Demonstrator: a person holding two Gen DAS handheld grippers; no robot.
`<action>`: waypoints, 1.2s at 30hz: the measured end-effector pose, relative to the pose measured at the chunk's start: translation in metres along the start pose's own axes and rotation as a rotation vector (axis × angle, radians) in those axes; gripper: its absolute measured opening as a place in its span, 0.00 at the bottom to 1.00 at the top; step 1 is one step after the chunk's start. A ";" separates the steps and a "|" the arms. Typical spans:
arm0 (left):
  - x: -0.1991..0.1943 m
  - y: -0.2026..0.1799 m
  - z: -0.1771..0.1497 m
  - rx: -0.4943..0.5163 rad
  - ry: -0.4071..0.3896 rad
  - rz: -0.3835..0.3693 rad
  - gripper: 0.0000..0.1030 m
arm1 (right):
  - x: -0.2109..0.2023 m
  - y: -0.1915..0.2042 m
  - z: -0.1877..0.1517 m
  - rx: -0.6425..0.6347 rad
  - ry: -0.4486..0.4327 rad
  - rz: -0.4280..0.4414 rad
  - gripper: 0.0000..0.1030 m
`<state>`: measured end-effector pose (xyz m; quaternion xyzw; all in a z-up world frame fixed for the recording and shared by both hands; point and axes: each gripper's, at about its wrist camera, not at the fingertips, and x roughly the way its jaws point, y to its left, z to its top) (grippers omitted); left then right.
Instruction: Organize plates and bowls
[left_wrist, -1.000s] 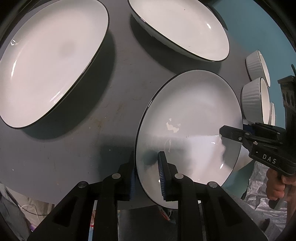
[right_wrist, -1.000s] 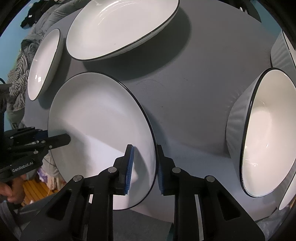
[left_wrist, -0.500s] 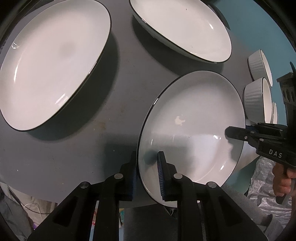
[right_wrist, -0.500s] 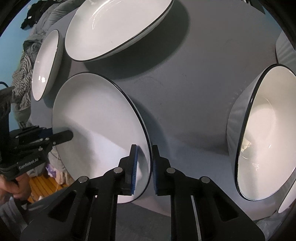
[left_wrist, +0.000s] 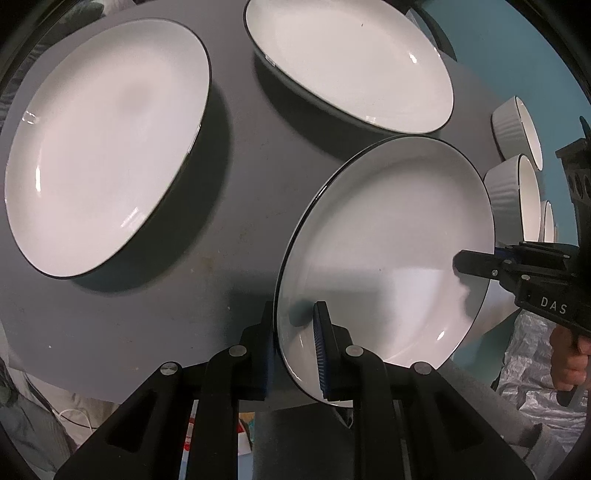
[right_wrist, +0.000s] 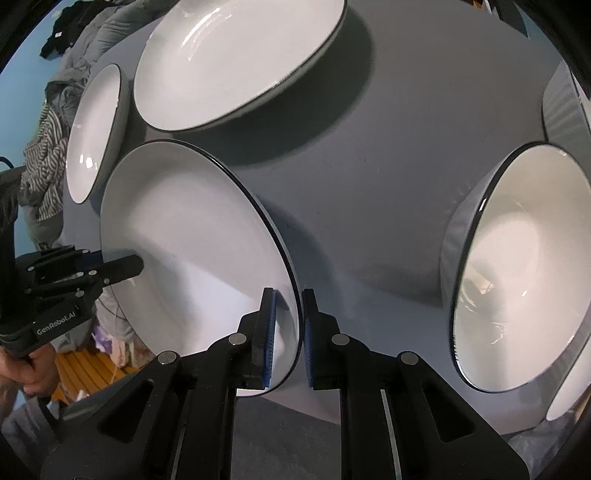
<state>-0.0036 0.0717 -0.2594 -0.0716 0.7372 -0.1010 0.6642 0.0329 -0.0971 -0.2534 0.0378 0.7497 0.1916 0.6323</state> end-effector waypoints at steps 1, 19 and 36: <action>0.000 -0.003 0.000 -0.002 -0.004 0.002 0.18 | -0.004 0.002 0.001 -0.002 0.000 -0.001 0.13; -0.037 -0.010 0.033 -0.004 -0.093 -0.001 0.18 | -0.044 0.005 0.016 -0.003 -0.082 0.002 0.12; -0.058 0.002 0.099 -0.009 -0.131 0.016 0.18 | -0.067 -0.003 0.065 -0.013 -0.098 0.004 0.12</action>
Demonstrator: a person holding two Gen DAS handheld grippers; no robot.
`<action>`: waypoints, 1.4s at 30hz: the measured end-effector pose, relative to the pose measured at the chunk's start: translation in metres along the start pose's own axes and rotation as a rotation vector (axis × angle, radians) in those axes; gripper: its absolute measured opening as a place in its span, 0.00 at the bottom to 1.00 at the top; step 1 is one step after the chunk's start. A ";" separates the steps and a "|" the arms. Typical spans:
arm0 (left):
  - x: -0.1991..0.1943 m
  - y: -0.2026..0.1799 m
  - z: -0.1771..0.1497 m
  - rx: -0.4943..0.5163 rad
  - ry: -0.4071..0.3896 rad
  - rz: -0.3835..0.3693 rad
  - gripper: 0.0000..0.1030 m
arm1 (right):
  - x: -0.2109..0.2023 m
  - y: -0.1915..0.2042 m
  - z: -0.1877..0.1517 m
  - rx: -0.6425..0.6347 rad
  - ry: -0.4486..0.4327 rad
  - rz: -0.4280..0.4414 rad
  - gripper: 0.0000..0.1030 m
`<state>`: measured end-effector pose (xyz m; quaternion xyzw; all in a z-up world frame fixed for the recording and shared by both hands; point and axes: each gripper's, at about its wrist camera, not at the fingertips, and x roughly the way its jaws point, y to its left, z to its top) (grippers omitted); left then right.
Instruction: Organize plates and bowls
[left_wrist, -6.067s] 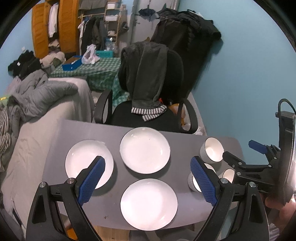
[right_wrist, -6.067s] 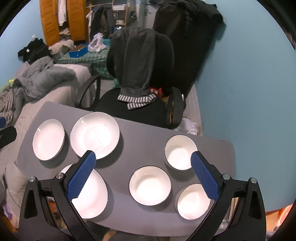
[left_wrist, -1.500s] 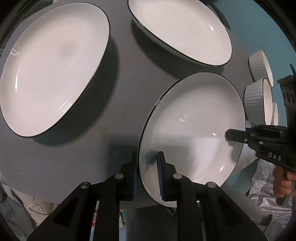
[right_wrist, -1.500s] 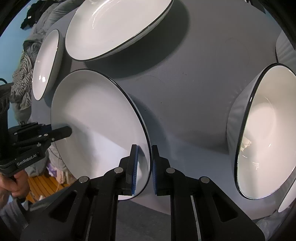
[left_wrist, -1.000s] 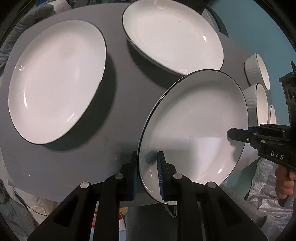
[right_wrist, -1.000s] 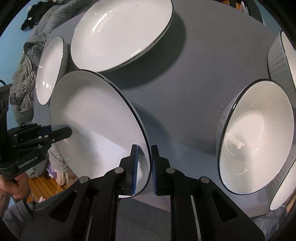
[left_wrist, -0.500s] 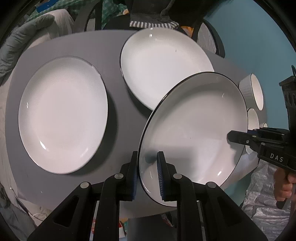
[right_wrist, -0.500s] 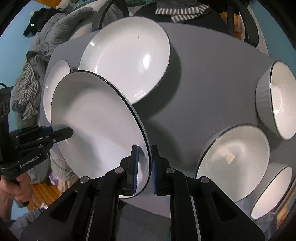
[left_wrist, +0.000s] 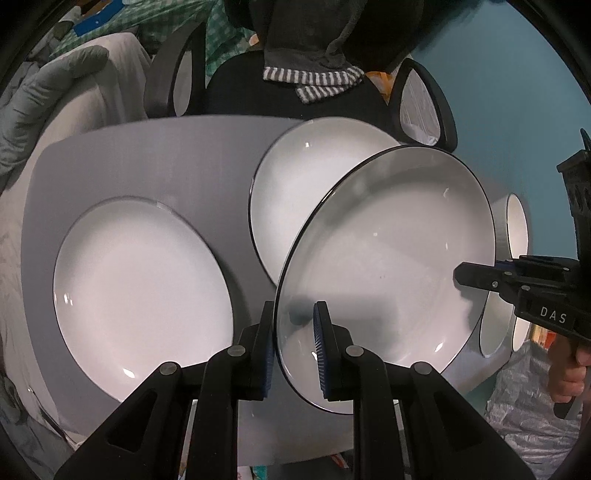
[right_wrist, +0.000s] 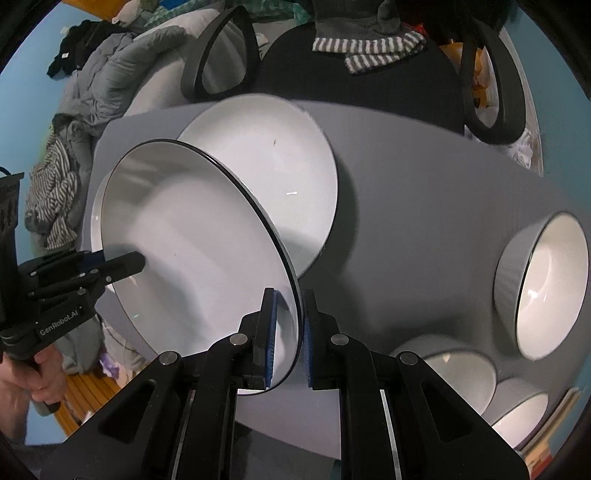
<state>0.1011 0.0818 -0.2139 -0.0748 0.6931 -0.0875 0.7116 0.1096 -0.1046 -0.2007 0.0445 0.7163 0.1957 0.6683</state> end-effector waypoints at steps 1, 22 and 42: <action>0.002 0.001 0.003 0.002 0.000 0.005 0.18 | 0.000 -0.002 0.003 0.001 0.001 0.000 0.12; 0.035 0.024 0.045 -0.055 0.061 0.042 0.19 | 0.029 0.000 0.068 -0.004 0.080 -0.005 0.13; 0.047 0.020 0.056 -0.040 0.101 0.074 0.20 | 0.039 -0.007 0.077 0.082 0.115 -0.033 0.16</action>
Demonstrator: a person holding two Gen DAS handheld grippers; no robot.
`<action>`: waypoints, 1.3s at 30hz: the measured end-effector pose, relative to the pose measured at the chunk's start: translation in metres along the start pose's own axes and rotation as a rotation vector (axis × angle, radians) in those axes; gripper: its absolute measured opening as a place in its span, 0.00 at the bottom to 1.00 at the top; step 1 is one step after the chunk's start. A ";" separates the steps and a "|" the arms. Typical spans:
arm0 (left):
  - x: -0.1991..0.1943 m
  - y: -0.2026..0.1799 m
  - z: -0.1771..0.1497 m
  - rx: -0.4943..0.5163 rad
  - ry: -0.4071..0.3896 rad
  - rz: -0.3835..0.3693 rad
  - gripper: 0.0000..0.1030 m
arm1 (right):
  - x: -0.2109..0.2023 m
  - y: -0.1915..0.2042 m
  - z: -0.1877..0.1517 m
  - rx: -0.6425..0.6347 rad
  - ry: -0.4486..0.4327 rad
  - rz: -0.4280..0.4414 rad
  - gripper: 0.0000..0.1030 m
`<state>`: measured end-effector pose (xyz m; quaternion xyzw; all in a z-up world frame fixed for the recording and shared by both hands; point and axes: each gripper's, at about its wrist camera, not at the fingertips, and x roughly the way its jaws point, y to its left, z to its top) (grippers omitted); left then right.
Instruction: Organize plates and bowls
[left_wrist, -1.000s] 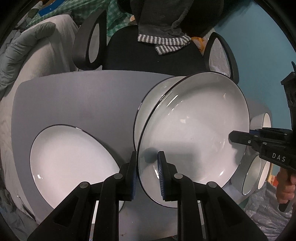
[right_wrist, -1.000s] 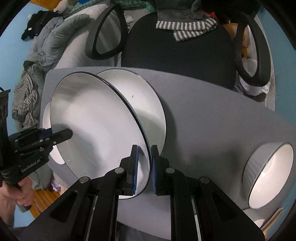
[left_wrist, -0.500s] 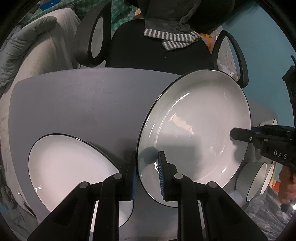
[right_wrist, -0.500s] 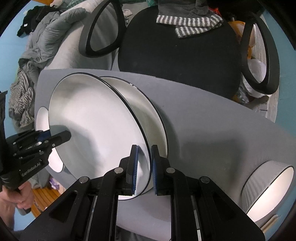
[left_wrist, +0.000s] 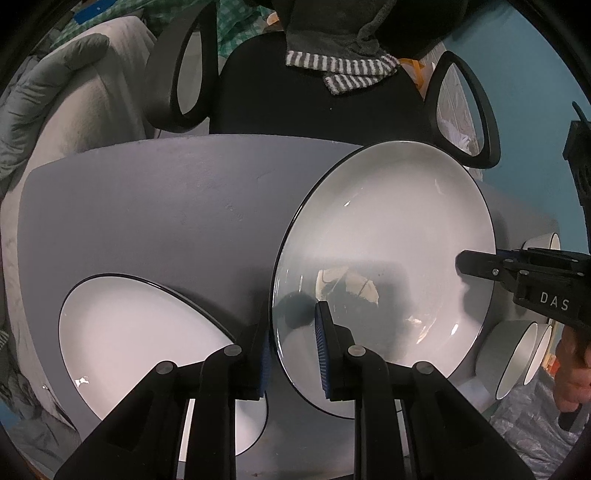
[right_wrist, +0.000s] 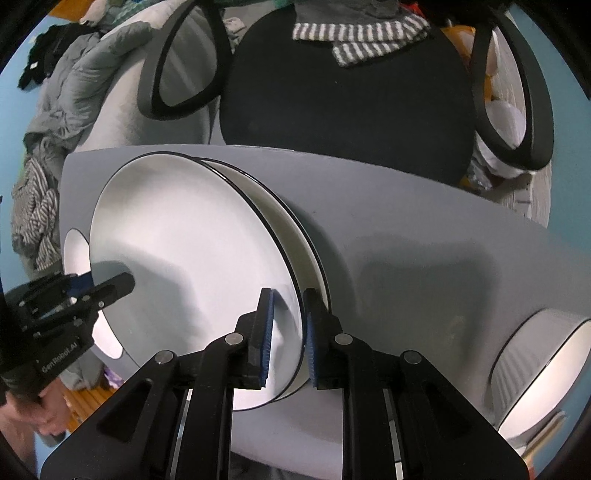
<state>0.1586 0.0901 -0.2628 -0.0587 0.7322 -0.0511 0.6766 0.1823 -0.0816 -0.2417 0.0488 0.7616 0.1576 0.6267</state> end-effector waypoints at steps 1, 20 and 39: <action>0.000 0.000 0.001 -0.001 0.003 0.005 0.20 | 0.000 -0.001 0.001 0.010 0.006 -0.004 0.16; 0.001 -0.011 0.004 0.019 0.039 0.113 0.29 | 0.010 0.034 0.015 -0.023 0.143 -0.285 0.31; 0.004 -0.015 -0.003 0.029 0.067 0.118 0.33 | 0.004 0.033 0.009 0.016 0.147 -0.287 0.31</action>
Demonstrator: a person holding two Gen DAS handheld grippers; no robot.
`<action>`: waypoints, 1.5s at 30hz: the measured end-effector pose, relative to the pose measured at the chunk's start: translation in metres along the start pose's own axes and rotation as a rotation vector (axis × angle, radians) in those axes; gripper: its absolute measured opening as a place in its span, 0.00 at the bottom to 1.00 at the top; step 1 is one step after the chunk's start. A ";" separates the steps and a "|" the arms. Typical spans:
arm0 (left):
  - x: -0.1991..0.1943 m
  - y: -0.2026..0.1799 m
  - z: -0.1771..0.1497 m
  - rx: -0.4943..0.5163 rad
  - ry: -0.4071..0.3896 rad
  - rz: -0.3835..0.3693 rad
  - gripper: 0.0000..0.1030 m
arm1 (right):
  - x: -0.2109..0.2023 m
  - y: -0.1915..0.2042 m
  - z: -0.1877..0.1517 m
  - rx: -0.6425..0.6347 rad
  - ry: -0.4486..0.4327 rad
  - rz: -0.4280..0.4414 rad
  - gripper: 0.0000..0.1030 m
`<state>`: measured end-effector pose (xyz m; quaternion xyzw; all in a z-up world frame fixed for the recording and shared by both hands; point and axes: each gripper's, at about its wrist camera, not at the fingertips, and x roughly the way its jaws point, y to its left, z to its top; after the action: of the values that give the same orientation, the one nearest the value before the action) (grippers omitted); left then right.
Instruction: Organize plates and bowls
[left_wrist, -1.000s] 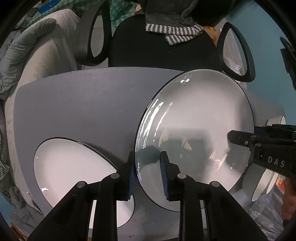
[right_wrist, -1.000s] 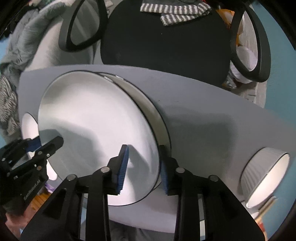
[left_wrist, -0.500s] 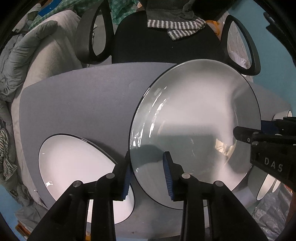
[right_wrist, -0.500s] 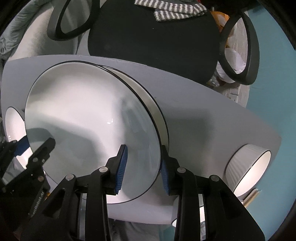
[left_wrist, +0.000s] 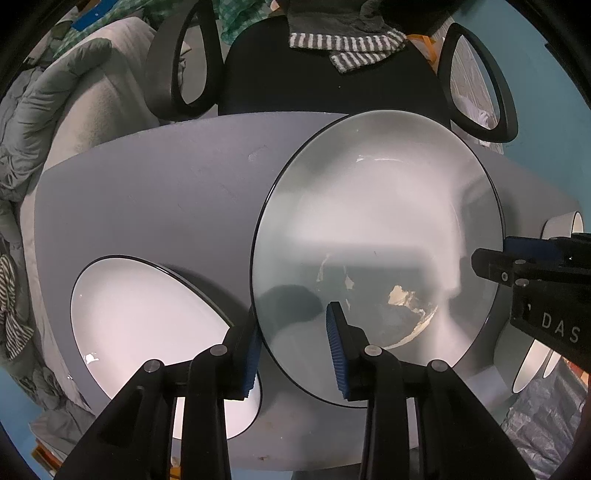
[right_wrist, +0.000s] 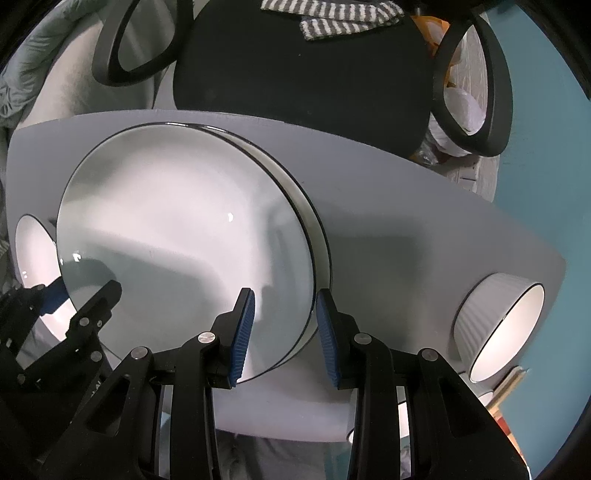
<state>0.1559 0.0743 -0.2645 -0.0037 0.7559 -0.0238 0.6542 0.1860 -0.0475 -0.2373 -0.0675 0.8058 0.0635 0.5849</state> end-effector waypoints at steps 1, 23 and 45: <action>0.000 0.000 0.000 0.000 0.001 0.000 0.34 | -0.001 0.000 -0.001 0.000 -0.002 -0.008 0.31; 0.001 -0.030 0.002 0.072 0.009 0.111 0.63 | -0.023 -0.052 -0.022 0.133 -0.082 0.041 0.34; -0.043 0.025 -0.029 -0.022 -0.079 0.044 0.65 | -0.054 -0.009 -0.059 0.026 -0.215 0.036 0.60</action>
<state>0.1342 0.1016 -0.2187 0.0049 0.7298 -0.0008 0.6836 0.1494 -0.0651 -0.1678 -0.0382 0.7403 0.0705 0.6675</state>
